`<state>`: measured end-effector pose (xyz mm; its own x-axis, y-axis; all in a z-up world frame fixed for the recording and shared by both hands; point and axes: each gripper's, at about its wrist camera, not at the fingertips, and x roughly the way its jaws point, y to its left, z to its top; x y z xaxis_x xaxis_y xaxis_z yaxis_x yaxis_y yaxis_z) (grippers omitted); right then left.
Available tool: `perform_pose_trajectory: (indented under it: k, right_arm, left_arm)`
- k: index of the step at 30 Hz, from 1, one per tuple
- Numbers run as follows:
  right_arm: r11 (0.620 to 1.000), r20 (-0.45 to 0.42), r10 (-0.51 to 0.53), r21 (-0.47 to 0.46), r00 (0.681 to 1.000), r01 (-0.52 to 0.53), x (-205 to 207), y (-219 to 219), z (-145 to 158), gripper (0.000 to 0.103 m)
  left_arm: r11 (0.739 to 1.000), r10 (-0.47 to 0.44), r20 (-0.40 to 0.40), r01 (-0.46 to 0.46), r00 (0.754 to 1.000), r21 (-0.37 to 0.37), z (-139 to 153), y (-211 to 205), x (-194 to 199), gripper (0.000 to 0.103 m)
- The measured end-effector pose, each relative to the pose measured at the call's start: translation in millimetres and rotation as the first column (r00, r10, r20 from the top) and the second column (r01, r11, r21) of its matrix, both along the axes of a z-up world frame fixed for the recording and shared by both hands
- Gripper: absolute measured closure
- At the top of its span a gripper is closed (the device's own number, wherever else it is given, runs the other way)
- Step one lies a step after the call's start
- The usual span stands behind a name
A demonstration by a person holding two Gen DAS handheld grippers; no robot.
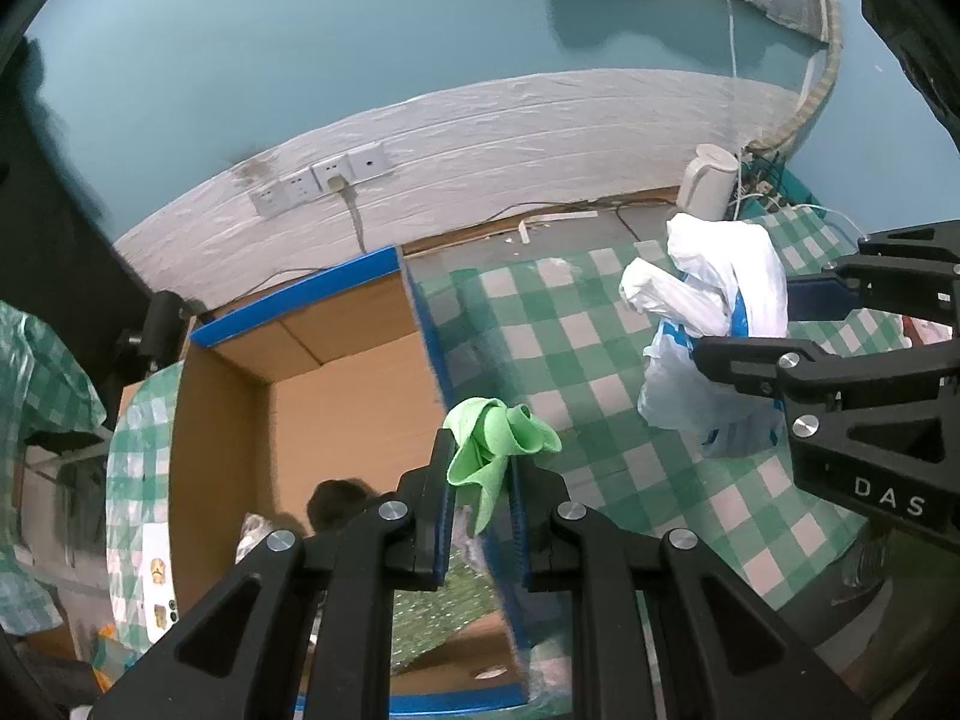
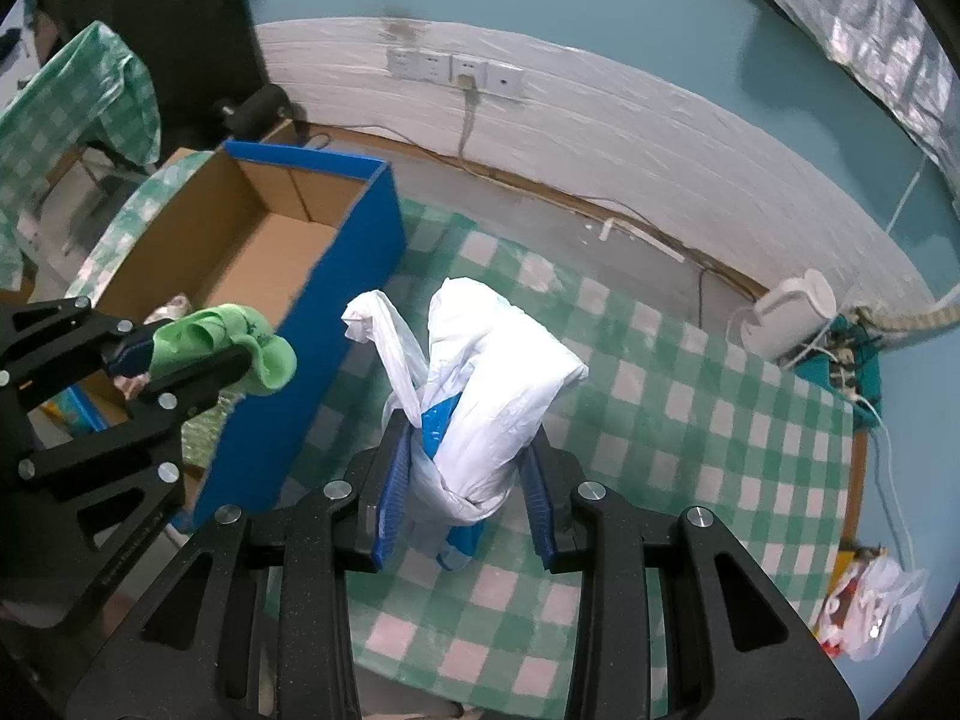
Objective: Organize soft objects
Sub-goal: 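Lift and carry the green cloth and white bag over the box with both tools, then open both tools to drop the green cloth and white bag into the box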
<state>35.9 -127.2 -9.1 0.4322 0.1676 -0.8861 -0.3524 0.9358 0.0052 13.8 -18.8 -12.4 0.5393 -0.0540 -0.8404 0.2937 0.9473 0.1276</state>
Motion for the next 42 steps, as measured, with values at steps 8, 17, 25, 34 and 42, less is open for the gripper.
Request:
perform_pose_trajectory:
  k: [8, 17, 25, 34, 42]
  right_arm:
    - [0.999, -0.002, 0.044, 0.003, 0.999, -0.044, 4.5, 29.7, 3.1, 0.070]
    - [0.996, -0.004, 0.094, 0.008, 0.996, -0.094, 10.9, 66.4, 6.3, 0.070]
    - [0.990, -0.013, 0.139, 0.026, 0.990, -0.139, 17.2, 100.0, 5.4, 0.070]
    - [0.982, -0.032, 0.184, 0.048, 0.982, -0.182, 20.0, 129.8, -2.7, 0.070]
    - [0.980, -0.052, 0.192, 0.057, 0.980, -0.189, 24.5, 145.6, -12.8, 0.067]
  left_arm:
    - [0.998, 0.059, 0.001, -0.059, 0.998, -0.012, -0.1, 34.0, 0.6, 0.087]
    - [0.994, 0.110, 0.004, -0.110, 0.994, -0.026, 1.3, 65.5, -0.2, 0.087]
    - [0.985, 0.169, -0.012, -0.169, 0.986, -0.031, -5.2, 97.6, 1.3, 0.087]
    - [0.972, 0.231, -0.051, -0.233, 0.972, -0.022, -20.2, 124.7, 5.1, 0.087]
    - [0.965, 0.260, -0.073, -0.263, 0.963, -0.025, -26.4, 138.3, 2.7, 0.086]
